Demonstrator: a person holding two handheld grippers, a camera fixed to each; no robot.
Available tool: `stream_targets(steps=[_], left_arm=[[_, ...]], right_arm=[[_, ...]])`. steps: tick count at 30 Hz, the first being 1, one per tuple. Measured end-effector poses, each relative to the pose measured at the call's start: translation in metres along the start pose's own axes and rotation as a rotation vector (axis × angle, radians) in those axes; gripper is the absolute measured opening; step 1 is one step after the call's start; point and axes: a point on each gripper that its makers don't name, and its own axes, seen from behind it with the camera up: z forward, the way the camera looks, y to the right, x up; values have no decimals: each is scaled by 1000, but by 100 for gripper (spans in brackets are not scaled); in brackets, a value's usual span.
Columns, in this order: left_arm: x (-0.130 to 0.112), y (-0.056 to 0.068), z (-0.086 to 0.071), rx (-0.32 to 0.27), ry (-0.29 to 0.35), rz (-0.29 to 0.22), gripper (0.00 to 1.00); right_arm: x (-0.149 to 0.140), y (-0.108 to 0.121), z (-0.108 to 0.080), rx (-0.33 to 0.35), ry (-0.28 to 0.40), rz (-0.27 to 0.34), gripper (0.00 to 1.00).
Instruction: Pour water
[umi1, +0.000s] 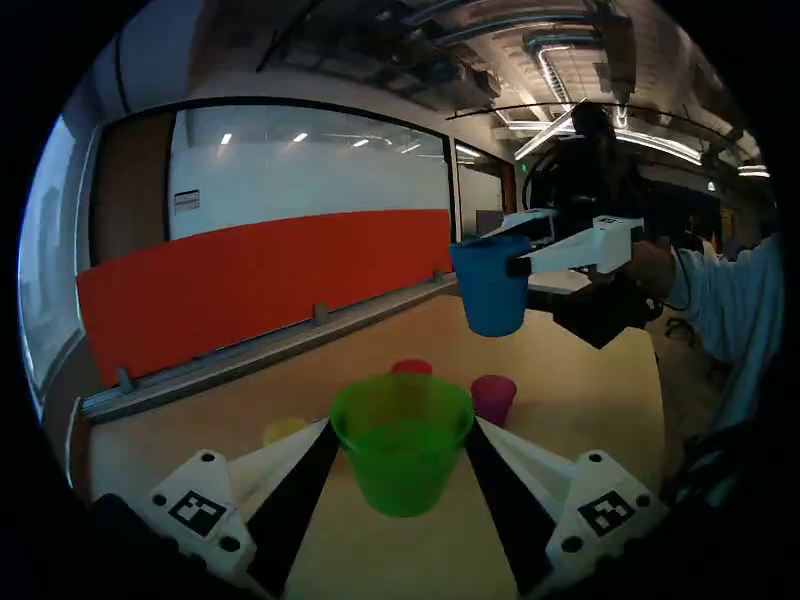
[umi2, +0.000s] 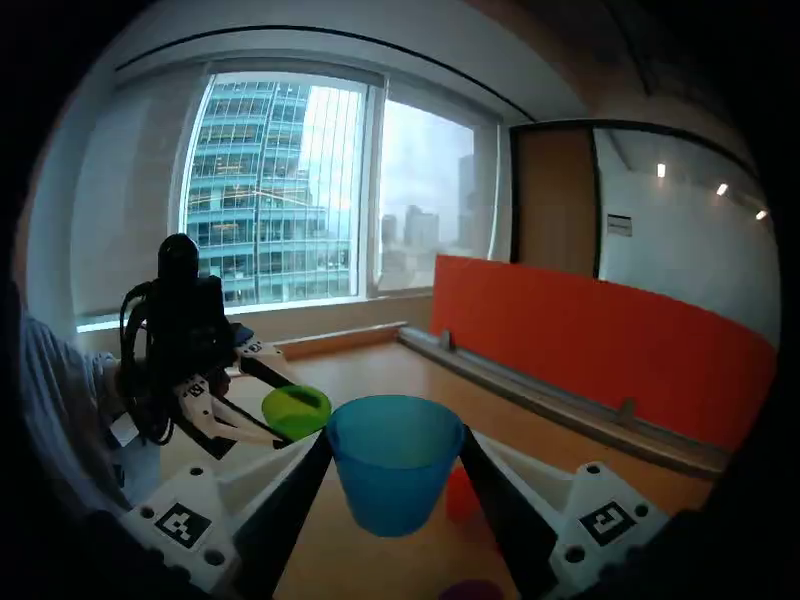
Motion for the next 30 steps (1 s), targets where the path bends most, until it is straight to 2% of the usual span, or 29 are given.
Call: stream_targets(steps=[5,11,23,30], left_arm=[[-14,2,5,-26,-47,-9,86],[-32,4,12,-48,-111,5,86],[-73,4,24,-60,-219,-1,86],[-94,6,29,-65,-265,-12,86]], right_arm=[[-20,-2,4,21,-43,10,93],[-48,0,10,26,-104,8,93],[-102,-6,24,61,-211,5,93],[-121,-11,30,74,-253,-1,93]])
